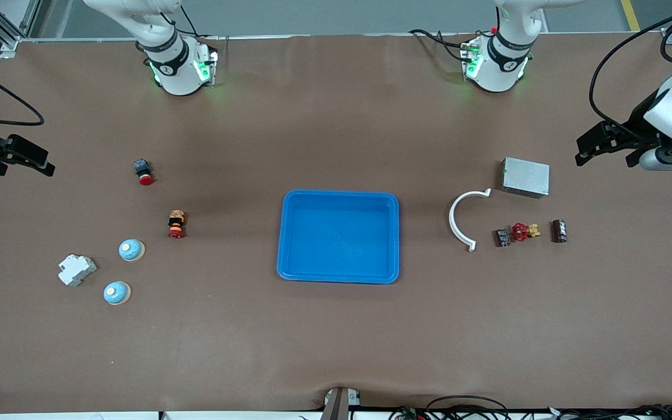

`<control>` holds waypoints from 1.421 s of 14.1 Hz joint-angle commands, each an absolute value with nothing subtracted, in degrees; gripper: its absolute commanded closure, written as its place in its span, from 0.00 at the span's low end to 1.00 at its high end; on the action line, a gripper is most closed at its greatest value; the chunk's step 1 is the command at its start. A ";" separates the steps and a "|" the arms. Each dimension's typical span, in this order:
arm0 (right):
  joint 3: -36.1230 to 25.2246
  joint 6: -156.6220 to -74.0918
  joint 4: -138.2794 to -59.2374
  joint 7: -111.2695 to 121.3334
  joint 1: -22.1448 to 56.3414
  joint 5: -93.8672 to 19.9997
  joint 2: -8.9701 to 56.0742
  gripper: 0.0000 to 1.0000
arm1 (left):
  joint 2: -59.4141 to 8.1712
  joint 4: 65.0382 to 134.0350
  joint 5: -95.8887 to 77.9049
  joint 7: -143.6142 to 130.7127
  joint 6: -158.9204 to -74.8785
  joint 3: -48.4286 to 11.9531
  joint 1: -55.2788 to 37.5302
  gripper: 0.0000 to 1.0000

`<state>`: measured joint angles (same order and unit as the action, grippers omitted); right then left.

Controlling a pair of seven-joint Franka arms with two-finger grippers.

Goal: Place electrolytic capacitor and blue bell in tray
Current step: 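Move the right gripper to a blue button while the left gripper reaches a capacitor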

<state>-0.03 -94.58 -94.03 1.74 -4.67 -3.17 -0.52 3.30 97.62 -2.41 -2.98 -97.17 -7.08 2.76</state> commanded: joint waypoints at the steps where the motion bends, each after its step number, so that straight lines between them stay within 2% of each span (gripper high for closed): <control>1: -0.09 -95.19 -95.45 0.79 -4.39 -3.60 -1.85 0.00 | 2.37 96.15 -1.41 -3.16 -96.15 -7.12 2.73 0.00; 6: -0.09 -96.32 -95.97 0.79 -4.39 -3.60 -1.67 0.00 | 1.06 96.15 -1.32 -2.90 -96.15 -7.12 3.60 0.00; 9: -0.09 -101.94 -99.48 0.79 -3.52 -3.60 -1.41 0.00 | -1.31 96.33 -1.32 -2.11 -95.98 -7.12 6.23 0.00; 15: -0.09 -111.34 -99.05 0.62 -3.69 -3.69 8.07 0.00 | -6.85 96.86 0.87 0.16 -94.13 -7.12 9.83 0.00; 20: -0.09 -120.13 -98.96 0.62 -4.22 -3.69 19.66 0.00 | -13.26 97.99 4.92 3.16 -99.13 -7.12 12.04 0.00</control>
